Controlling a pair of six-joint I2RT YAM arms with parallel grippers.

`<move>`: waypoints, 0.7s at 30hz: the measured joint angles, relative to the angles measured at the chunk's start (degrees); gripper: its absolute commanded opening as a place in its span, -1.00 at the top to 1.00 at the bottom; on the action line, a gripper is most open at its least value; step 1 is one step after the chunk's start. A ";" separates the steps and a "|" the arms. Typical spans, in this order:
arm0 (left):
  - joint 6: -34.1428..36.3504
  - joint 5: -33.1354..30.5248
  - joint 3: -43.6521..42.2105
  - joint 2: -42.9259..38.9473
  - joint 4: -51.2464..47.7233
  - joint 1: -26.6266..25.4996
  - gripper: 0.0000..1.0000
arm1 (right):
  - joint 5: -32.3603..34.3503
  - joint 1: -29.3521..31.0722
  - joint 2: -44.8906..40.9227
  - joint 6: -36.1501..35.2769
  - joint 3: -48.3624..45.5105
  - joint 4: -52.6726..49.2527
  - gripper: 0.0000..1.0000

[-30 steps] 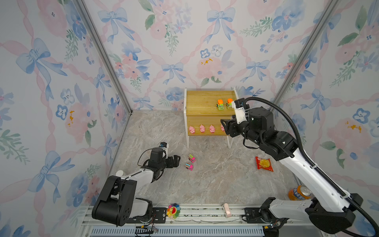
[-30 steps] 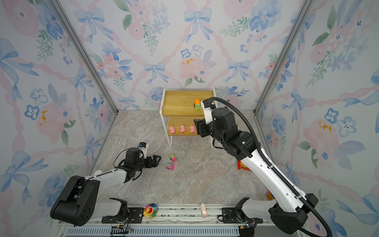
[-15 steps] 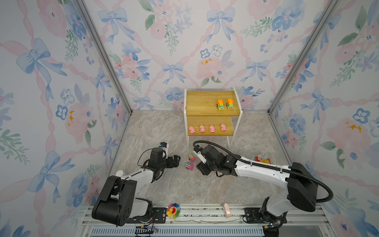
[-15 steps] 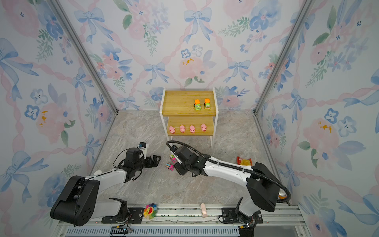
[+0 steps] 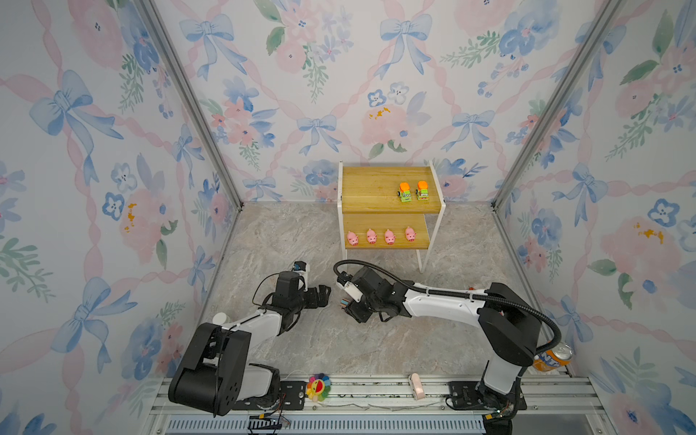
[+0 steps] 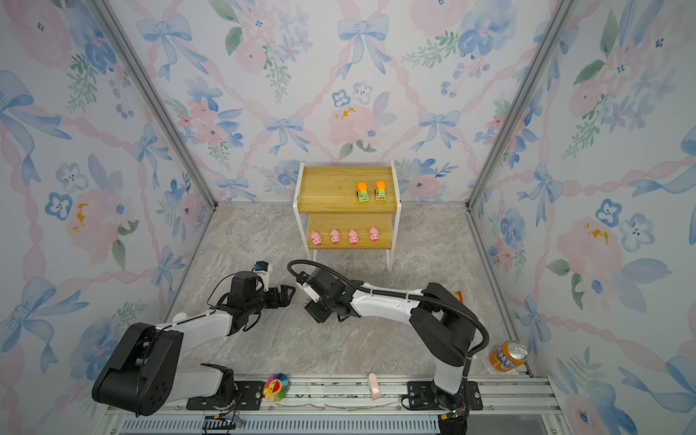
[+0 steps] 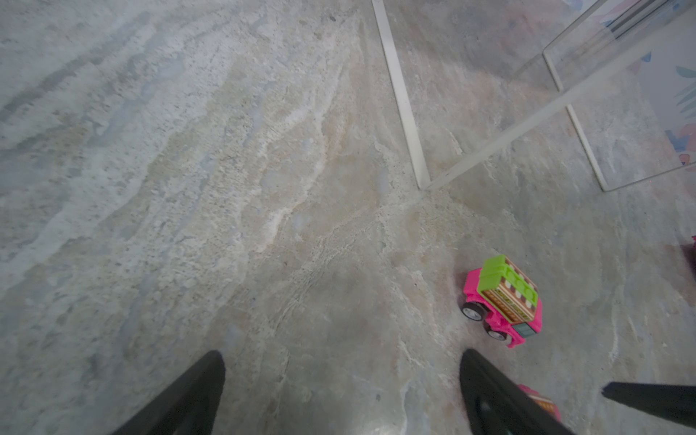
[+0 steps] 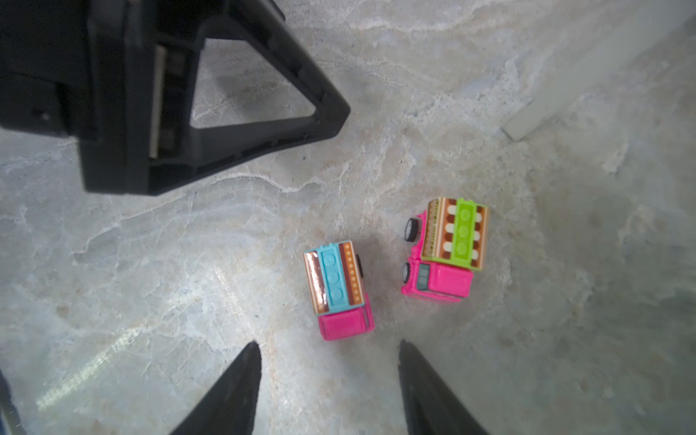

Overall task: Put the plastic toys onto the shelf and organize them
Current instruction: 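Lower the right gripper onto the pink truck with blue top and close it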

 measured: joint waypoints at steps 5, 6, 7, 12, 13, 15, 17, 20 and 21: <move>0.00 0.00 -0.02 0.00 0.00 0.00 -0.96 | -1.01 -0.02 2.45 -0.55 1.18 0.61 -0.18; 0.00 0.00 -0.02 0.00 0.02 0.00 -0.96 | -1.18 -0.02 2.91 -0.57 1.33 0.63 -0.17; 0.00 0.00 -0.02 0.00 0.02 0.00 -0.96 | -1.33 -0.04 3.37 -0.61 1.55 0.63 -0.16; 0.00 -0.02 -0.02 0.00 0.02 0.00 -0.96 | -1.79 -0.63 4.35 -0.72 1.86 0.83 -0.15; 0.00 -0.02 -0.02 0.00 0.02 0.00 -0.96 | -1.92 -0.72 4.59 -0.76 2.03 0.85 -0.15; 0.00 -0.02 -0.02 0.00 0.02 0.00 -0.96 | -1.97 -0.76 5.14 -0.76 2.51 0.87 -0.14; 0.00 -0.02 -0.02 0.00 0.02 0.00 -0.96 | -1.99 -0.79 5.73 -0.76 2.75 1.25 -0.14; 0.00 -0.02 -0.02 0.00 0.02 0.00 -0.96 | -2.14 -0.81 6.40 -0.76 2.80 1.49 -0.12; 0.00 -0.02 -0.02 0.00 0.02 0.00 -0.96 | -2.21 -0.83 6.54 -0.76 2.80 1.49 -0.11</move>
